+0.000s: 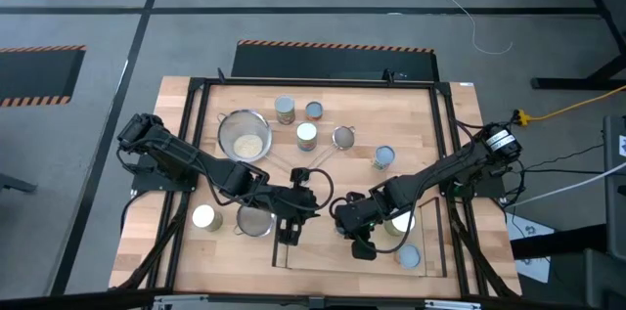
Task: Pick and place cans onto a shelf
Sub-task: Put the small canned tomatoes on the shelf
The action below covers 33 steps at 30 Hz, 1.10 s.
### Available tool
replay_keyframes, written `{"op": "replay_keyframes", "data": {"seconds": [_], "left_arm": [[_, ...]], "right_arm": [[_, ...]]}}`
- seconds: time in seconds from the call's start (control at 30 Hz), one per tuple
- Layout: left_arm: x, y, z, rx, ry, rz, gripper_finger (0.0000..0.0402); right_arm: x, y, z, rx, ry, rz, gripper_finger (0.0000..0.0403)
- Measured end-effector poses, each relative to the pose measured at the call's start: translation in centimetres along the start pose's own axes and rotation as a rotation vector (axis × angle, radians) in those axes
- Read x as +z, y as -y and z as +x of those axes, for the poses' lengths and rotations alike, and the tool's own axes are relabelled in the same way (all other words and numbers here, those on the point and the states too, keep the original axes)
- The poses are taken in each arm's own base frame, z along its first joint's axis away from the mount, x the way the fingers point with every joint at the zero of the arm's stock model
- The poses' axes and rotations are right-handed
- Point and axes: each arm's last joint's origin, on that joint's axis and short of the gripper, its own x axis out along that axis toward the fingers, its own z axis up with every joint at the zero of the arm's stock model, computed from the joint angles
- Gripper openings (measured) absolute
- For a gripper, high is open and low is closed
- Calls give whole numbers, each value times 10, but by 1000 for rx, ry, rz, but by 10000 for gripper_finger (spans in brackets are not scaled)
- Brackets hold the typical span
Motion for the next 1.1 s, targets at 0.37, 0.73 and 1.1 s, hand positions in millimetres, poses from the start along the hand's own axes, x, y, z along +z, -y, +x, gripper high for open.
{"op": "replay_keyframes", "data": {"seconds": [0.37,0.73,1.1], "left_arm": [[0,0,0,0,0,0,69],[0,0,0,0,0,0,69],[0,0,0,0,0,0,69]], "right_arm": [[1,0,0,4,9,-27,122],[2,1,0,9,14,-79,176],[13,-9,-16,128,-25,-161,177]]}}
